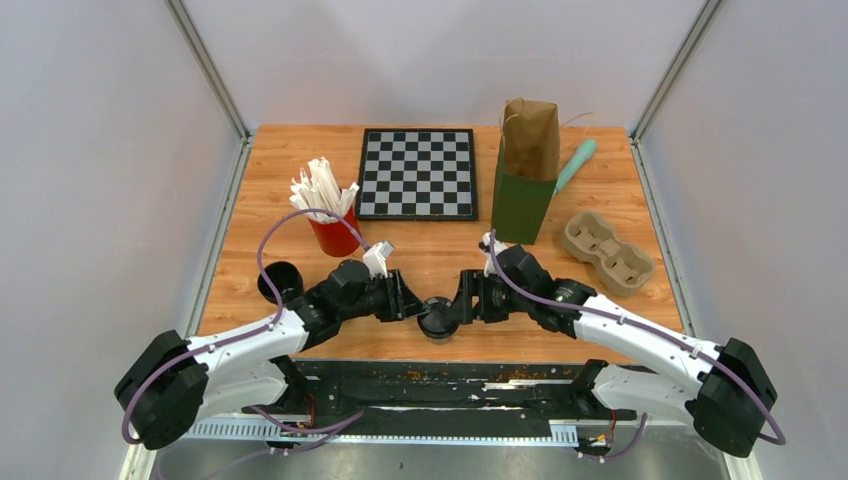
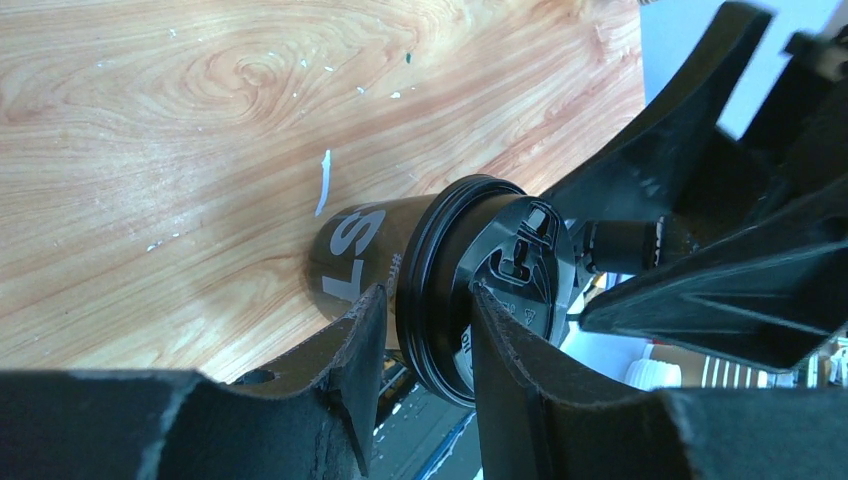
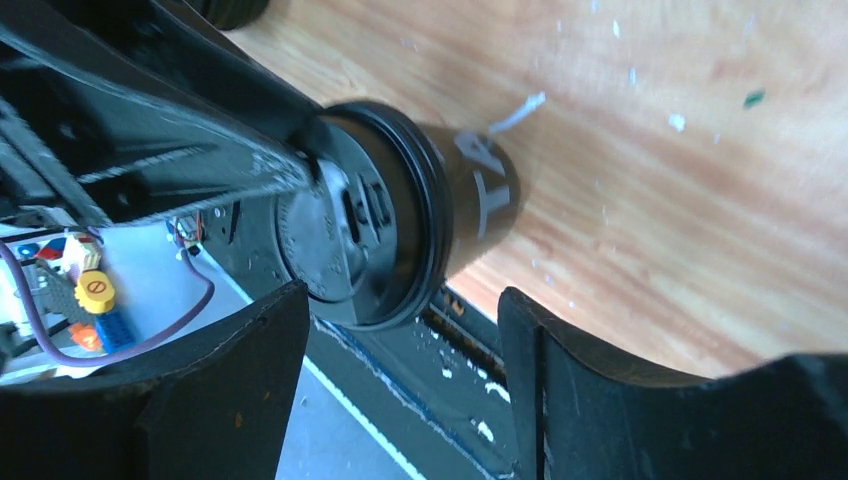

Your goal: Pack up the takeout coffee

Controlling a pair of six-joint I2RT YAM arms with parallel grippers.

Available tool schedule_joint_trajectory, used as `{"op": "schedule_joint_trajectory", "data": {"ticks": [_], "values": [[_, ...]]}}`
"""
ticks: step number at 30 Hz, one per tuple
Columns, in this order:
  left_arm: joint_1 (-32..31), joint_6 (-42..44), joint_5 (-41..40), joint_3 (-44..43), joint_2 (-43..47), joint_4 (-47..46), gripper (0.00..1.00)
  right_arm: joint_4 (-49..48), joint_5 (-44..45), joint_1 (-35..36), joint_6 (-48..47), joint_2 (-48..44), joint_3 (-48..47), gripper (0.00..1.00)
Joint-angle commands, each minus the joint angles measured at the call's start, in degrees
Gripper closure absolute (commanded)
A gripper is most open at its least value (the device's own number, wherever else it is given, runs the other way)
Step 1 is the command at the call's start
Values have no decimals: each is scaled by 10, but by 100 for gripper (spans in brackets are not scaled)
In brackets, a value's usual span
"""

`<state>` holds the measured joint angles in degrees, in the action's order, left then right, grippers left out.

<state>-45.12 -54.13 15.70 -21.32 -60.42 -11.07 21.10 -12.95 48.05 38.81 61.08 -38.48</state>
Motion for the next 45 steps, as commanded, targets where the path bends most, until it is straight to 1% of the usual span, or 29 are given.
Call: {"op": "schedule_joint_trajectory", "data": {"ticks": [1, 8, 12, 24, 31, 45], "values": [[-17, 24, -46, -10, -11, 62, 57, -43, -22, 12, 101, -24, 37, 30], [-37, 23, -66, -16, -23, 62, 58, -113, -30, 35, 140, -27, 76, 31], [-43, 24, -70, -18, -27, 62, 58, -133, -24, 45, 150, -20, 88, 33], [-46, 27, -80, -20, -21, 75, 59, -151, -10, 45, 152, -3, 109, 46], [-46, 34, -92, -17, -15, 89, 60, -174, -11, 45, 153, -4, 145, 54], [-46, 39, -97, -20, -34, 89, 60, -182, 11, 31, 135, 6, 170, 57]]}}
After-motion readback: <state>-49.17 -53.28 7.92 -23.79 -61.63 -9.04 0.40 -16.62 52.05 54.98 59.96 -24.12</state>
